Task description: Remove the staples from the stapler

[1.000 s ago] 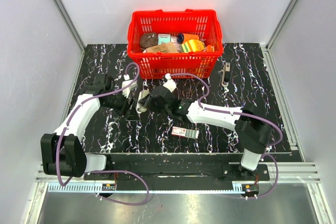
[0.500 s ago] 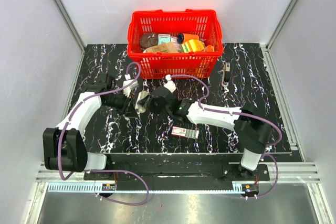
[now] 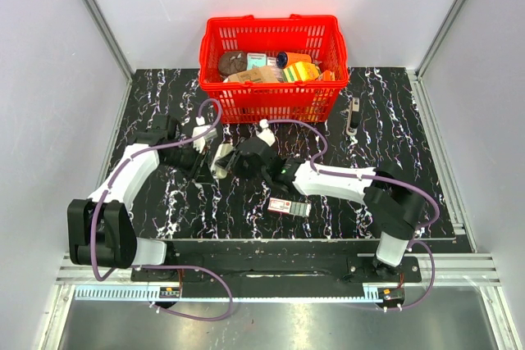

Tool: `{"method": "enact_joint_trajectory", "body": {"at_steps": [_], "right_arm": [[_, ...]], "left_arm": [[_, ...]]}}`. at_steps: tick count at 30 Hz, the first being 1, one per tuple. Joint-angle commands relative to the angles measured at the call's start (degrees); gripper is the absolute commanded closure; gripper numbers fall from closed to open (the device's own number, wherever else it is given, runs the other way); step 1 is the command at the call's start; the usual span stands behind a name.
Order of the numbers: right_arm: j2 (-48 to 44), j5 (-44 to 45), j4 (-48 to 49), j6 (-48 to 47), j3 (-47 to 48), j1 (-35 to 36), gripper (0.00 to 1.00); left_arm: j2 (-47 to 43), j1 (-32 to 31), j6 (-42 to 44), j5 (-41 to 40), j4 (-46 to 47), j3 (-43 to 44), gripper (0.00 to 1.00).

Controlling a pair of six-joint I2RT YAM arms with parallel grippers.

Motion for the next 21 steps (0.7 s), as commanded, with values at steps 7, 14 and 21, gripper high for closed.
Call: {"method": "enact_joint_trajectory", "body": {"at_steps": [7,14,21], "right_arm": [[-5.29,-9.81,-1.39,-9.85,-5.71,0.17,1.00],[-7.67,-10.61,-1.48,-11.70,-9.58,-0.18,1.00],[-6.18,-10.43,-0.86,-11.62,-7.92,-0.35,1.00]], "left_arm": [[-1.53,0.27,5.74,-9.73,10.79,-1.58,1.00],[-2.15,0.27,6.54,-10.61,12.46,-3.08,1.00],[-4.17,0.27,3.90,-7.45,12.55,-5.19,1.00]]}}
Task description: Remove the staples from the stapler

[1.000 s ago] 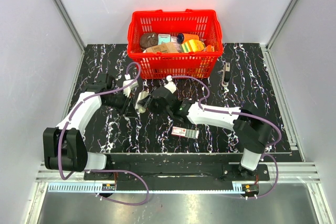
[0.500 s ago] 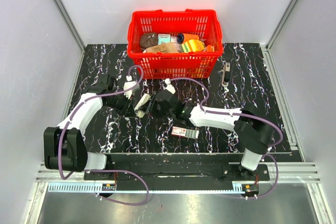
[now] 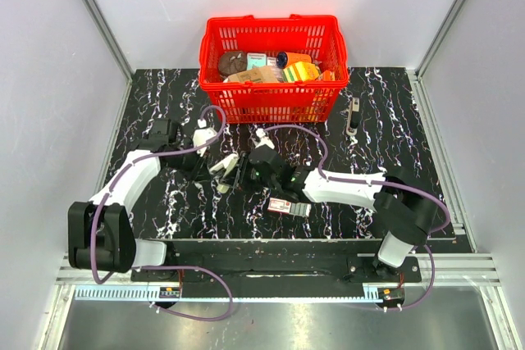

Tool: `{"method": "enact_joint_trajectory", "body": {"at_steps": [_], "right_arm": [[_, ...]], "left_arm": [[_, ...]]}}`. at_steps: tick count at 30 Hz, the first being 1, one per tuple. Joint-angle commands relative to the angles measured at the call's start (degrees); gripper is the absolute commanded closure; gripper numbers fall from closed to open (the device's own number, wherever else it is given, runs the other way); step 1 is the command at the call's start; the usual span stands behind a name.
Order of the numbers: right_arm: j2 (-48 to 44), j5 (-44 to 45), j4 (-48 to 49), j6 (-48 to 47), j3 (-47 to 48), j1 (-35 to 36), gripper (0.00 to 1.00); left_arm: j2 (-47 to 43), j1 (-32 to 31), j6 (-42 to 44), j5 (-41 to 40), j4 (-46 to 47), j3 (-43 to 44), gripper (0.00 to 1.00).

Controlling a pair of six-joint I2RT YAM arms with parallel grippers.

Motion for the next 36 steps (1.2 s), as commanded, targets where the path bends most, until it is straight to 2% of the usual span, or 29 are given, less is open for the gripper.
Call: {"method": "enact_joint_trajectory", "body": {"at_steps": [1,8,12,14,19,21,23,36], "right_arm": [[-1.15,-0.29,-3.59,-2.85,1.03,-0.55,1.00],[-3.08,-3.80,-7.37,-7.86,1.91,-2.48,1.00],[-3.61,-3.20,-7.64,-7.43,0.24,-2.93,1.00],[-3.69,-2.93,-6.76,-6.64,-0.11,-2.93,1.00],[-3.69,-4.07,-4.65,-5.93,0.59,-2.93,1.00],[-3.26,-5.38,-4.30,-6.11,1.29,-2.93,1.00],[-3.25,-7.14,-3.16,-6.46,1.38,-2.93,1.00],[-2.38,-16.46,1.42,-7.60,3.05,-2.93,1.00]], "left_arm": [[-3.77,0.91,-0.43,-1.26,4.03,-1.25,1.00],[-5.37,0.99,3.79,-8.20,6.05,-3.11,1.00],[-2.21,0.91,4.40,-3.74,0.97,0.75,0.98],[-1.15,0.99,6.41,0.74,-4.03,2.17,0.87],[-4.21,0.99,13.18,6.99,-7.22,-0.46,0.48],[-5.80,0.91,15.91,8.49,-7.13,-1.52,0.28],[-6.24,0.91,17.06,8.67,-7.13,-1.70,0.23],[-2.12,0.82,25.14,10.60,-10.73,1.20,0.27]]}}
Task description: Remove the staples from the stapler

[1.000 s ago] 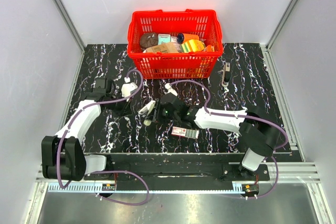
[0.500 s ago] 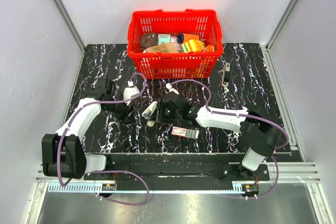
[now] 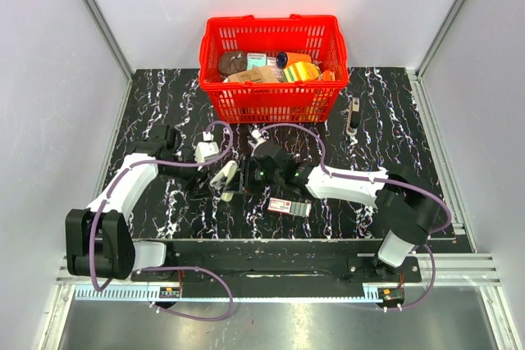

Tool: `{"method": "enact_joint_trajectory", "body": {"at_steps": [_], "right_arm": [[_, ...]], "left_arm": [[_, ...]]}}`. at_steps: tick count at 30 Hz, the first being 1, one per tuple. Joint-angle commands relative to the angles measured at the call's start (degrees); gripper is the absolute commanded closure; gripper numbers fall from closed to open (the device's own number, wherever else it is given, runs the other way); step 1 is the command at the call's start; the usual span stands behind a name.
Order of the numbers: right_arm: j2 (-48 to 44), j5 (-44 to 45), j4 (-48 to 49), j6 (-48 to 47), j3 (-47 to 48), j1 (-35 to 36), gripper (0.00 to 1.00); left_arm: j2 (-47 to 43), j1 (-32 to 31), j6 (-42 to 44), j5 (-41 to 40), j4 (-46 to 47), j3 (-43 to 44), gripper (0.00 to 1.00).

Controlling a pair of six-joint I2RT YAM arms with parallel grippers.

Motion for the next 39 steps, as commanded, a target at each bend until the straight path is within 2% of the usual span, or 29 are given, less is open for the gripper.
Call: {"method": "enact_joint_trajectory", "body": {"at_steps": [1,10,15,17,20,23,27,32,39], "right_arm": [[-1.66,-4.66,4.94,-1.26,3.66,-0.19,1.00],[-0.86,-8.00,5.55,-1.53,4.72,-0.19,1.00],[-0.77,-9.15,4.76,-2.05,4.81,-0.19,1.00],[-0.95,-9.32,4.67,-2.06,4.63,-0.19,1.00],[-0.95,-9.41,4.06,-2.41,4.63,-0.19,1.00],[-1.21,-8.71,3.36,-2.67,4.63,-0.19,1.00],[-1.65,-7.57,2.74,-2.93,4.81,-0.46,1.00],[-1.83,-7.74,2.74,-2.93,4.98,-0.72,1.00],[-1.65,-8.71,3.97,-2.23,4.72,-0.72,1.00]], "left_arm": [[1.27,0.10,5.95,3.74,-3.04,2.93,0.28],[1.28,0.10,9.47,1.72,-4.54,2.67,0.39],[-0.39,0.10,11.05,0.14,-4.63,2.58,0.52],[-1.62,0.10,11.93,-0.65,-4.63,2.14,0.55],[-2.94,0.10,14.56,-1.70,-6.47,1.88,0.52],[-3.90,0.10,16.59,-2.23,-8.67,1.44,0.37],[-5.40,0.10,17.82,-1.45,-10.34,0.82,0.30],[-5.93,0.10,17.13,-2.50,-8.77,0.12,0.31],[-6.63,0.10,11.41,-1.45,-2.35,0.56,0.40]]}}
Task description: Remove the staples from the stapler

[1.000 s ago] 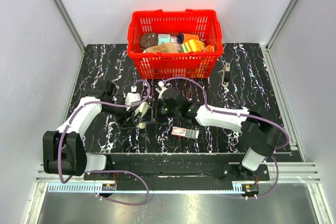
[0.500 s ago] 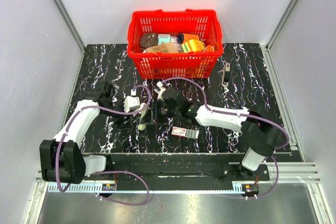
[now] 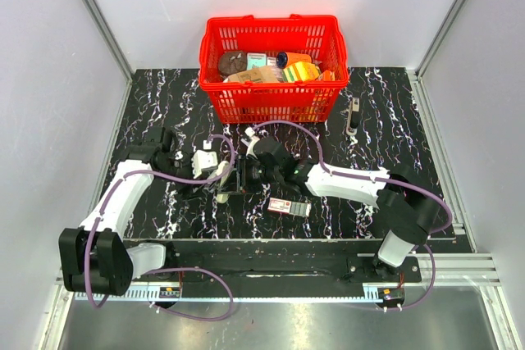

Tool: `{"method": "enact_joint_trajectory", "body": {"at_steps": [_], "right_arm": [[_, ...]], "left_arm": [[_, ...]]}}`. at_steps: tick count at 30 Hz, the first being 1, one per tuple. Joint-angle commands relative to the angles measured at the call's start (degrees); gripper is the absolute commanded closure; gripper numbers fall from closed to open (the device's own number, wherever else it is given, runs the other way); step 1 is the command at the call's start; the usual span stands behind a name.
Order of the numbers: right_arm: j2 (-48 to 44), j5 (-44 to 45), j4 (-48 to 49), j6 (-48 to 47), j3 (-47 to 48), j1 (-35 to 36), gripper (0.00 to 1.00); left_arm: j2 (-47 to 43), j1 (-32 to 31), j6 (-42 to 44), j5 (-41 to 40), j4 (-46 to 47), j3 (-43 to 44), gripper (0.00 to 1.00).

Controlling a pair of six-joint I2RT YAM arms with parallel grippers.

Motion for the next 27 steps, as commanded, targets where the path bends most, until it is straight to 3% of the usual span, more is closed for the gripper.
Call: {"method": "enact_joint_trajectory", "body": {"at_steps": [1,7,14,20,27], "right_arm": [[-1.67,-1.49,3.14,-0.05,2.64,-0.53,1.00],[-1.59,-2.29,4.63,1.01,2.38,-0.53,1.00],[0.08,-3.96,6.83,2.24,3.26,-0.53,1.00],[0.79,-4.48,4.99,1.19,4.31,-0.53,1.00],[1.40,-7.12,1.65,-1.45,5.02,-0.53,1.00]], "left_arm": [[-1.15,0.10,-2.82,1.92,5.39,0.01,0.41],[-0.53,0.18,-2.39,1.49,6.45,-0.16,0.51],[-0.27,0.10,-1.77,2.01,6.45,-0.43,0.73],[-0.09,0.10,-1.86,1.05,7.15,0.10,0.79],[0.00,0.18,-4.49,-2.38,15.41,-1.04,0.80]]}}
